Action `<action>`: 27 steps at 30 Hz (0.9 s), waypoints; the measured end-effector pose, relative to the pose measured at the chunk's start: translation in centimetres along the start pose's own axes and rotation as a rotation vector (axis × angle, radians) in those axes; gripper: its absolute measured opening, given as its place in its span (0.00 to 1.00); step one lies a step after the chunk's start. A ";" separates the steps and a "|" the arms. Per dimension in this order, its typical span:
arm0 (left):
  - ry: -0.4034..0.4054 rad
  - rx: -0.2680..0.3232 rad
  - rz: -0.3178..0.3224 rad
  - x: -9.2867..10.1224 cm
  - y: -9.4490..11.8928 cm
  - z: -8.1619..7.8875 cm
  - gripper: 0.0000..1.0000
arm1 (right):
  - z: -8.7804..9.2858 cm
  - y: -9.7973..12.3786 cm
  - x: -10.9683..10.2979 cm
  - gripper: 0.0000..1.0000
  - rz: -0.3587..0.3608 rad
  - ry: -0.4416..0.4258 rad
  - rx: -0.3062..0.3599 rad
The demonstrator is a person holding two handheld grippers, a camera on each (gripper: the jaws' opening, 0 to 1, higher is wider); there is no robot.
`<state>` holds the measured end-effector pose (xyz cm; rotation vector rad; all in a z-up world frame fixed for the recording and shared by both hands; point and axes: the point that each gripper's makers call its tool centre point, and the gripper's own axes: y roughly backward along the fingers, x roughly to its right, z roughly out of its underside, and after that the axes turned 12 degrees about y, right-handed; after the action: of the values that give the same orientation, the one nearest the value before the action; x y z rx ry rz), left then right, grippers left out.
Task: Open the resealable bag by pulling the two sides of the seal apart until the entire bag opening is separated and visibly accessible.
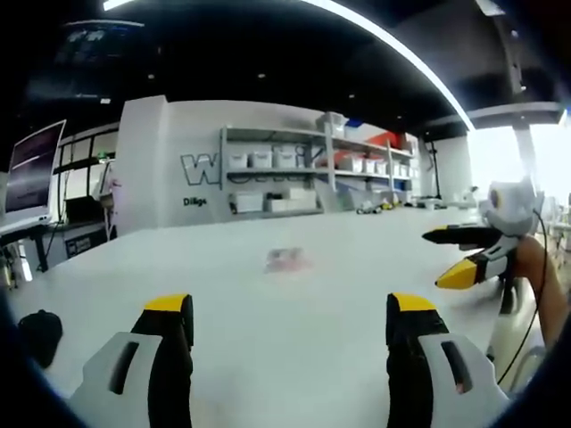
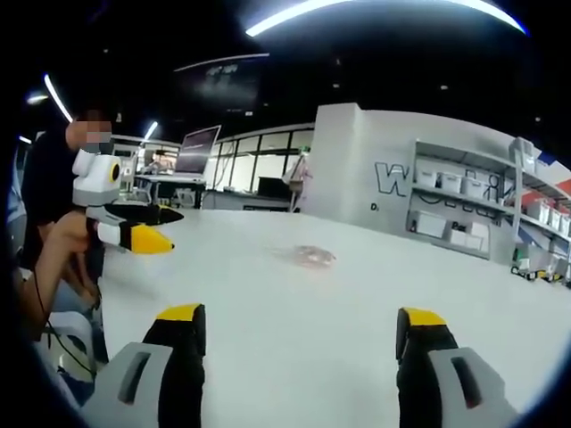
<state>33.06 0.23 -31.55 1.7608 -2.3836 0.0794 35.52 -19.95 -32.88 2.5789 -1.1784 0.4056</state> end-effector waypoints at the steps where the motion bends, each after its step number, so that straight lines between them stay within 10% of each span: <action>1: 0.001 -0.001 0.001 0.0 0.0 0.0 0.89 | 0.0 0.0 0.0 0.88 -0.001 0.000 0.002; 27: -0.001 0.005 0.021 0.5 -0.1 -0.2 0.89 | -0.4 -0.3 -0.4 0.88 -0.013 0.008 0.005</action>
<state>33.06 -0.28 -31.31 1.7381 -2.4055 0.0867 35.41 -19.33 -32.73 2.5851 -1.1585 0.4166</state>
